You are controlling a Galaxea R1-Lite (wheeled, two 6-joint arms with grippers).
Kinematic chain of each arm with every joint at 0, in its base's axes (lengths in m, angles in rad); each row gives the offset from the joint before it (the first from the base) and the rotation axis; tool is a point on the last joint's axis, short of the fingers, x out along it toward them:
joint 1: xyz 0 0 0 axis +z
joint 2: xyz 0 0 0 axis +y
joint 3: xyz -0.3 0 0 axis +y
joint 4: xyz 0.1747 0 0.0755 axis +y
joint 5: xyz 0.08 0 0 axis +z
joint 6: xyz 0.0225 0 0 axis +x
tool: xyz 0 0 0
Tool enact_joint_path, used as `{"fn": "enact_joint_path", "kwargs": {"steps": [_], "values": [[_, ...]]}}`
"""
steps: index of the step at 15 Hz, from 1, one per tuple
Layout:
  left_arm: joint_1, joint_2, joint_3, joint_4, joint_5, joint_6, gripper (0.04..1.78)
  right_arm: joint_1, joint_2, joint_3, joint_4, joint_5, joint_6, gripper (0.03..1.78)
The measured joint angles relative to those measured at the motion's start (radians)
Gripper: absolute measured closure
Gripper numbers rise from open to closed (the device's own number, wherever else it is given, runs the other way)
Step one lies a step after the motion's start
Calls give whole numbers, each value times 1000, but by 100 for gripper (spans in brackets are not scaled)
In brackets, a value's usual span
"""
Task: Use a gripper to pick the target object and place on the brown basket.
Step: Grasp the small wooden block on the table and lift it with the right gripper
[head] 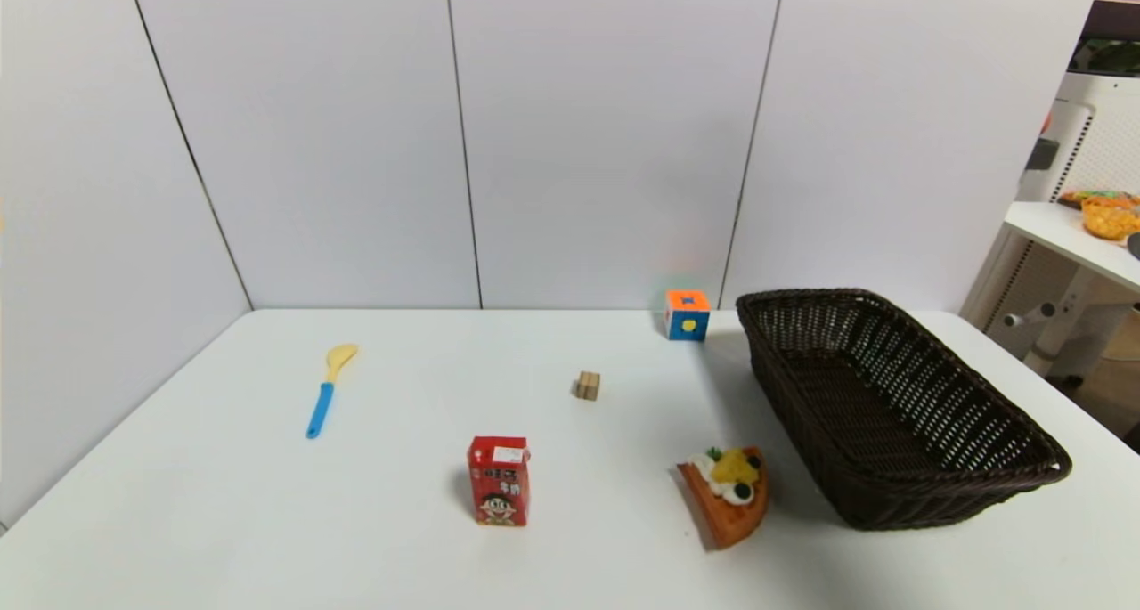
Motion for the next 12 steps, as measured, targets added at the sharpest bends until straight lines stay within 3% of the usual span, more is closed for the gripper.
{"fn": "enact_joint_path", "kwargs": {"steps": [6, 9, 12], "values": [[0, 0, 0, 0, 0, 0, 13, 128, 382, -269, 27, 50, -26, 12], [0, 0, 0, 0, 0, 0, 13, 179, 525, -313, 39, 146, -41, 12], [0, 0, 0, 0, 0, 0, 13, 193, 644, -316, 49, 219, -123, 12]]}}
